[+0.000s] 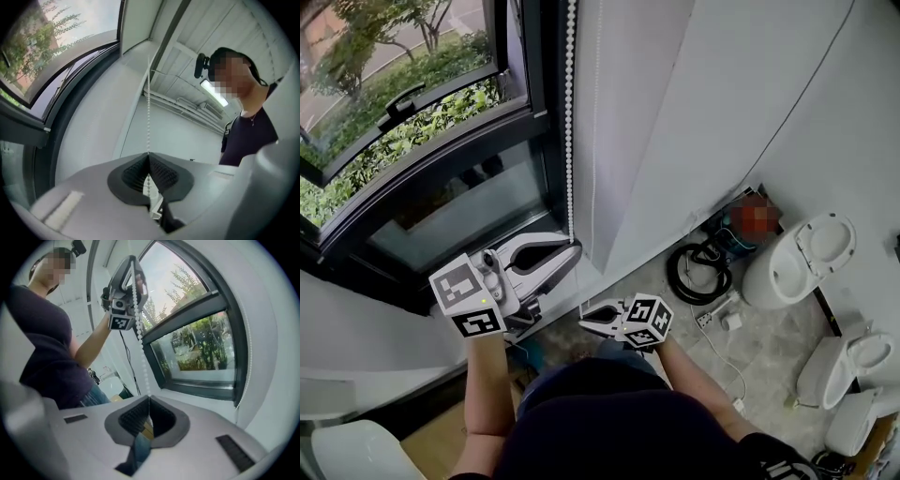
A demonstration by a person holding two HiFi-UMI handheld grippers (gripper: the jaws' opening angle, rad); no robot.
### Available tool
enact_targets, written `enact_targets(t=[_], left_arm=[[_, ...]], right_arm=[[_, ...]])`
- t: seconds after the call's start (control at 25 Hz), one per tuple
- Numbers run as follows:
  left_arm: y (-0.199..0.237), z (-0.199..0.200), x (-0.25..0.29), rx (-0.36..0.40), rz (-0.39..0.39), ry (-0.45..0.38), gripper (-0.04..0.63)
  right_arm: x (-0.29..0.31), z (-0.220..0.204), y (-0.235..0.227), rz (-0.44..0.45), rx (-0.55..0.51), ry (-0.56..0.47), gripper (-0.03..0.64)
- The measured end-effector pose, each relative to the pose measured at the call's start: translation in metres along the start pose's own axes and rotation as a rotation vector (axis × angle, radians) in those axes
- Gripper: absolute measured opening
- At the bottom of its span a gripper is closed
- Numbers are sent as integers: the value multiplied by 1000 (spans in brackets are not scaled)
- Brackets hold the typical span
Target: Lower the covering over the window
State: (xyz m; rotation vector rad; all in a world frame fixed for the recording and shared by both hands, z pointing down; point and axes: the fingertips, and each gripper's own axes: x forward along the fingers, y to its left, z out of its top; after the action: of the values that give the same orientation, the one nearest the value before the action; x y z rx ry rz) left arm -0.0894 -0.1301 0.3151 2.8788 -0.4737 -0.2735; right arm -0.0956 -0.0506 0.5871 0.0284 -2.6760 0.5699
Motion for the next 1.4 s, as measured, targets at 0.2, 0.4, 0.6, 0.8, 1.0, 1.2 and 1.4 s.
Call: enact_targets(t=[0.2, 0.4, 0.6, 0.8, 1.0, 1.2, 1.4], left_arm=[[4, -34, -6, -76, -16, 72, 11], [13, -69, -14, -185, -2, 75, 11], [14, -70, -19, -250, -19, 19, 11], [12, -71, -19, -268, -42, 0, 11], [18, -109, -19, -270, 10, 122, 11], [19, -116, -22, -330, 1, 75, 11], [19, -122, -21, -333, 0, 95, 11]], right_arm=[[2, -34, -5, -24, -48, 165, 12], [10, -53, -3, -11, -59, 234, 12], [8, -43, -9, -19, -46, 196, 12], [3, -29, -16, -36, -41, 151, 12], [-3, -22, -19, -54, -35, 120, 12], [-7, -17, -18, -60, -35, 95, 12], [-8, -13, -16, -65, -42, 79, 12]])
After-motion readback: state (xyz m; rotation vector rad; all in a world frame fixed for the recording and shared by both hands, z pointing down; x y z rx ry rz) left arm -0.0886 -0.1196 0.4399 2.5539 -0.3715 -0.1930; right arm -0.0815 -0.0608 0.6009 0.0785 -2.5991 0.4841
